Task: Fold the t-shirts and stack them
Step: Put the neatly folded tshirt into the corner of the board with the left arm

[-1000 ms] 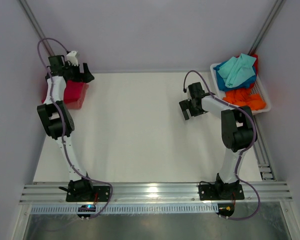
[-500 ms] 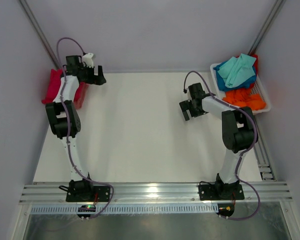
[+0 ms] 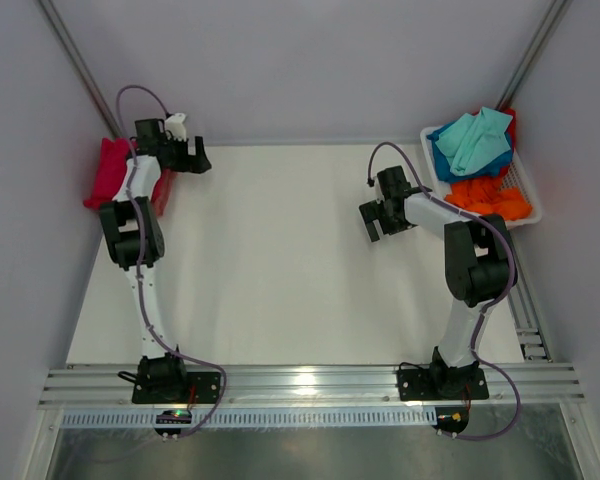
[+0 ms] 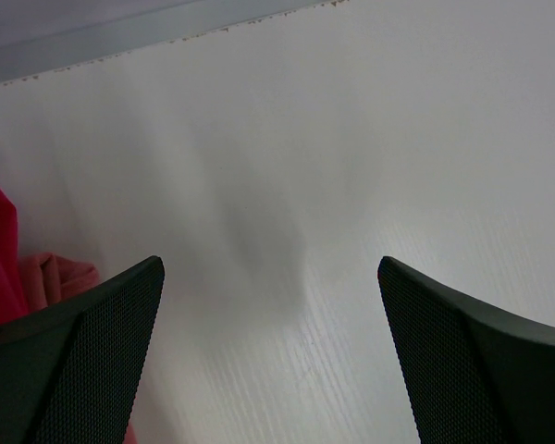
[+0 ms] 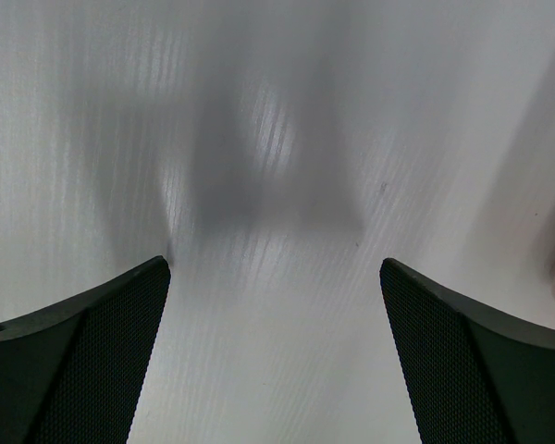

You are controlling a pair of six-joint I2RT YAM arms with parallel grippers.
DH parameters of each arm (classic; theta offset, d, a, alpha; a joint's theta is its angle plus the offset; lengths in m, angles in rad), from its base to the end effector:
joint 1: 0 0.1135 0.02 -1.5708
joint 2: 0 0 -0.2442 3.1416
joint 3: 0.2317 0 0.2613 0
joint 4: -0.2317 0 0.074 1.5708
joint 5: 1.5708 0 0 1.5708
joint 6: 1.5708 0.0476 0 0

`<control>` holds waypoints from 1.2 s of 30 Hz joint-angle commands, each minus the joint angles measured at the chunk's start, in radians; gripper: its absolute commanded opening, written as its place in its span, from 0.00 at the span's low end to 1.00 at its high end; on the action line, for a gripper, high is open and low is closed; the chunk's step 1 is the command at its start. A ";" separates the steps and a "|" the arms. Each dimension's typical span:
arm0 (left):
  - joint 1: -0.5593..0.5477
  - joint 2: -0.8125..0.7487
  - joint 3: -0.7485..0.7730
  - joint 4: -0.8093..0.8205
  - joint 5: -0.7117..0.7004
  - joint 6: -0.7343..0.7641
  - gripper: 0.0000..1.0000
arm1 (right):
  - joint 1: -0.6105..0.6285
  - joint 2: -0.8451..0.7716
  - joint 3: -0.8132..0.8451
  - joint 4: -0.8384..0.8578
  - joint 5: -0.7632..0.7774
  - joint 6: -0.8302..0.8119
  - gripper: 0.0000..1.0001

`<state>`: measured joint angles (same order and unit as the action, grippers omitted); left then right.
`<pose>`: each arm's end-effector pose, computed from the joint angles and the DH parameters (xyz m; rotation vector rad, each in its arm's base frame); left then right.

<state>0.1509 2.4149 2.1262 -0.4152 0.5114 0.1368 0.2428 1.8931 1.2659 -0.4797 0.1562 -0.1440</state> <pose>0.5487 0.0599 0.1861 0.2490 2.1875 -0.4205 0.3829 0.0872 0.1362 -0.4640 2.6254 -0.1773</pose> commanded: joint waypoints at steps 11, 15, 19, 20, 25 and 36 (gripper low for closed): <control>-0.024 0.043 0.021 0.084 -0.082 -0.032 0.99 | 0.004 -0.034 -0.005 0.021 0.023 -0.003 0.99; -0.024 0.033 -0.005 0.122 -0.168 -0.020 0.99 | 0.004 -0.028 -0.005 0.018 0.019 -0.003 0.99; -0.022 0.018 -0.031 0.150 -0.252 -0.003 0.99 | 0.004 -0.022 -0.005 0.016 0.014 -0.003 0.99; -0.022 0.013 -0.034 0.162 -0.260 0.001 0.99 | 0.004 -0.023 -0.005 0.015 0.014 -0.003 0.99; -0.021 0.003 -0.038 0.179 -0.335 0.015 0.99 | 0.003 -0.025 -0.007 0.015 0.016 -0.003 0.99; -0.005 -0.039 -0.106 0.248 -0.493 0.006 0.99 | -0.007 -0.020 -0.010 0.010 -0.003 0.003 0.99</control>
<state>0.1295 2.4508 2.0281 -0.2321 0.0914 0.1387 0.2417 1.8931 1.2636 -0.4801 0.1608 -0.1444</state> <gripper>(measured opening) 0.992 0.994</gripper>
